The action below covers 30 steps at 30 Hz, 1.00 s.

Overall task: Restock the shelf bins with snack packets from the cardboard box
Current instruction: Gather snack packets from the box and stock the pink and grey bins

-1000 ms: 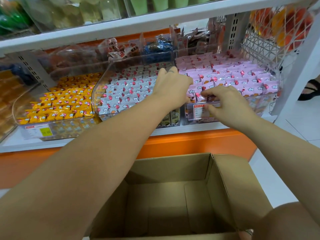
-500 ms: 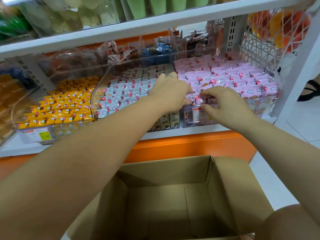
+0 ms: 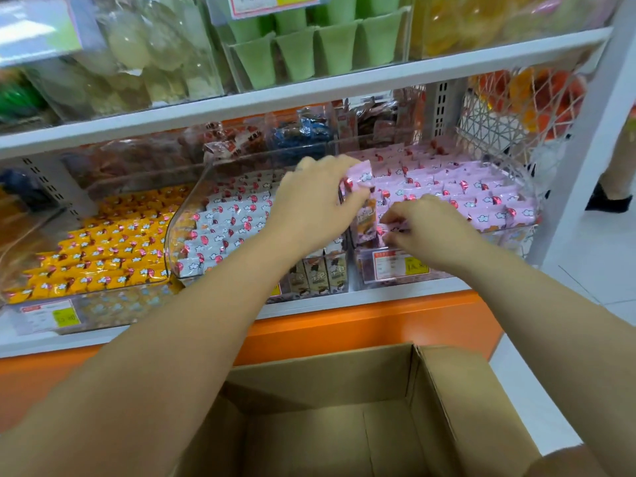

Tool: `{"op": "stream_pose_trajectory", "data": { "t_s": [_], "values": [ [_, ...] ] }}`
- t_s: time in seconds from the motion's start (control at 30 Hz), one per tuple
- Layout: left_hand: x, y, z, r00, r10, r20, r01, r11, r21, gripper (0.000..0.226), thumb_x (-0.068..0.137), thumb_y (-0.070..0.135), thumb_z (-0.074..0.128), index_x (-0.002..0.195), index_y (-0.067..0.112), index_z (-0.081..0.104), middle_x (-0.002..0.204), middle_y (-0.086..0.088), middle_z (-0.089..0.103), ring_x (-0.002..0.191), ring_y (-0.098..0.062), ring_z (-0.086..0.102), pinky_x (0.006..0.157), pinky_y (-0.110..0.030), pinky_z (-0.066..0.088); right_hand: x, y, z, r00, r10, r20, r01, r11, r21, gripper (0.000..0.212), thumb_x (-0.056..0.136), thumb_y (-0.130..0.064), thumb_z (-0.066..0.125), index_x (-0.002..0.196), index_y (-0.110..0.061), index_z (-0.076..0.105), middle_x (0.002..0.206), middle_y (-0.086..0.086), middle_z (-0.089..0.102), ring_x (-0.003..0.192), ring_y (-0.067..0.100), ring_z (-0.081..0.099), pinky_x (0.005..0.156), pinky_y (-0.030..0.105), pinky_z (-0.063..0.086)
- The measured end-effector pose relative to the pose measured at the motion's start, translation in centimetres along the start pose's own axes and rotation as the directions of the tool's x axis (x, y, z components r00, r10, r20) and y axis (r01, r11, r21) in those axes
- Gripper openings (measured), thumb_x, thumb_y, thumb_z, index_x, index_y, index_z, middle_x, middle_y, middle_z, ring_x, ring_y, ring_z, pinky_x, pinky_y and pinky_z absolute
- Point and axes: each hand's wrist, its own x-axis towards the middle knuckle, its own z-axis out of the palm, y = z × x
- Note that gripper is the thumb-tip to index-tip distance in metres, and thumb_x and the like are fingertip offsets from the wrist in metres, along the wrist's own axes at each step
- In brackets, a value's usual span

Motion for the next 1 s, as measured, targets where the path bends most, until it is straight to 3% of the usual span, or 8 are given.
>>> {"op": "stream_pose_trajectory", "data": {
  "t_s": [0.13, 0.23, 0.3, 0.43, 0.57, 0.67, 0.9, 1.0],
  "values": [
    [-0.6, -0.4, -0.5, 0.995, 0.015, -0.1, -0.031, 0.987, -0.156, 0.037, 0.092, 0.037, 0.053, 0.126, 0.025, 0.055, 0.117, 0.009, 0.06, 0.105, -0.015, 0.052, 0.092, -0.039, 0.046, -0.2, -0.6, 0.3, 0.992, -0.007, -0.126, 0.007, 1.0, 0.003, 0.009, 0.09, -0.021, 0.062, 0.096, -0.015, 0.066, 0.08, 0.003, 0.057, 0.093, 0.026, 0.054, 0.07, 0.032, 0.035],
    [-1.4, -0.2, -1.0, 0.96, -0.02, -0.278, -0.064, 0.955, -0.29, 0.034, 0.088, 0.032, 0.056, 0.12, 0.019, 0.057, 0.101, 0.011, 0.055, 0.086, -0.009, 0.051, 0.08, -0.027, 0.045, 0.1, -0.9, 0.1, 0.977, 0.033, -0.212, -0.001, 0.989, 0.15, 0.004, 0.09, -0.018, 0.061, 0.087, -0.016, 0.061, 0.077, 0.001, 0.063, 0.079, 0.021, 0.056, 0.065, 0.031, 0.039],
    [-1.6, -0.1, -1.5, 0.946, -0.031, -0.323, -0.073, 0.949, -0.307, 0.032, 0.086, 0.031, 0.055, 0.115, 0.018, 0.058, 0.093, 0.011, 0.054, 0.076, -0.008, 0.05, 0.072, -0.022, 0.041, 0.2, -1.3, 0.4, 0.974, 0.023, -0.225, 0.014, 0.987, 0.162, 0.005, 0.09, -0.017, 0.061, 0.085, -0.016, 0.06, 0.078, 0.001, 0.067, 0.075, 0.02, 0.057, 0.067, 0.033, 0.045],
    [-2.3, -0.2, -1.8, 0.961, -0.008, -0.276, -0.077, 0.953, -0.295, 0.03, 0.085, 0.029, 0.056, 0.113, 0.017, 0.059, 0.091, 0.006, 0.055, 0.068, -0.008, 0.049, 0.068, -0.022, 0.04, 0.2, -1.8, 1.4, 0.975, -0.028, -0.22, 0.05, 0.994, 0.093, 0.005, 0.089, -0.017, 0.062, 0.088, -0.013, 0.066, 0.083, 0.008, 0.071, 0.083, 0.03, 0.063, 0.069, 0.038, 0.05],
    [-2.9, -0.9, -1.5, 0.966, -0.023, -0.256, -0.055, 0.954, -0.295, 0.026, 0.087, 0.024, 0.06, 0.113, 0.017, 0.059, 0.092, 0.006, 0.056, 0.07, -0.007, 0.049, 0.067, -0.019, 0.04, 0.1, -2.6, 1.3, 0.972, -0.092, -0.218, 0.097, 0.995, 0.009, 0.009, 0.088, -0.011, 0.06, 0.092, -0.012, 0.068, 0.085, 0.008, 0.072, 0.085, 0.03, 0.063, 0.069, 0.031, 0.042],
    [-3.1, -1.1, -1.3, 0.964, -0.022, -0.264, -0.058, 0.955, -0.29, 0.028, 0.087, 0.024, 0.06, 0.114, 0.018, 0.059, 0.094, 0.01, 0.055, 0.072, -0.004, 0.05, 0.067, -0.016, 0.041, -0.2, -3.1, 1.4, 0.952, -0.166, -0.259, 0.148, 0.985, -0.085, 0.013, 0.083, -0.002, 0.06, 0.086, -0.009, 0.069, 0.078, 0.011, 0.071, 0.077, 0.035, 0.063, 0.07, 0.029, 0.029],
    [-3.3, -1.6, -1.3, 0.96, -0.007, -0.282, -0.082, 0.95, -0.301, 0.03, 0.087, 0.025, 0.06, 0.116, 0.016, 0.059, 0.094, 0.01, 0.053, 0.072, -0.001, 0.049, 0.069, -0.012, 0.038, -0.1, -3.2, 1.5, 0.917, -0.223, -0.332, 0.196, 0.974, -0.111, 0.012, 0.071, 0.006, 0.067, 0.072, -0.006, 0.065, 0.061, 0.011, 0.064, 0.056, 0.034, 0.057, 0.064, 0.03, 0.03],
    [-3.3, -1.7, -1.0, 0.961, -0.012, -0.278, -0.079, 0.947, -0.313, 0.032, 0.087, 0.026, 0.059, 0.117, 0.016, 0.059, 0.098, 0.008, 0.055, 0.077, -0.005, 0.048, 0.071, -0.017, 0.04, -0.1, -3.5, 1.6, 0.941, -0.213, -0.262, 0.161, 0.965, -0.206, 0.019, 0.066, 0.007, 0.068, 0.07, -0.011, 0.064, 0.06, 0.009, 0.064, 0.055, 0.034, 0.055, 0.062, 0.029, 0.027]
  ]
}}
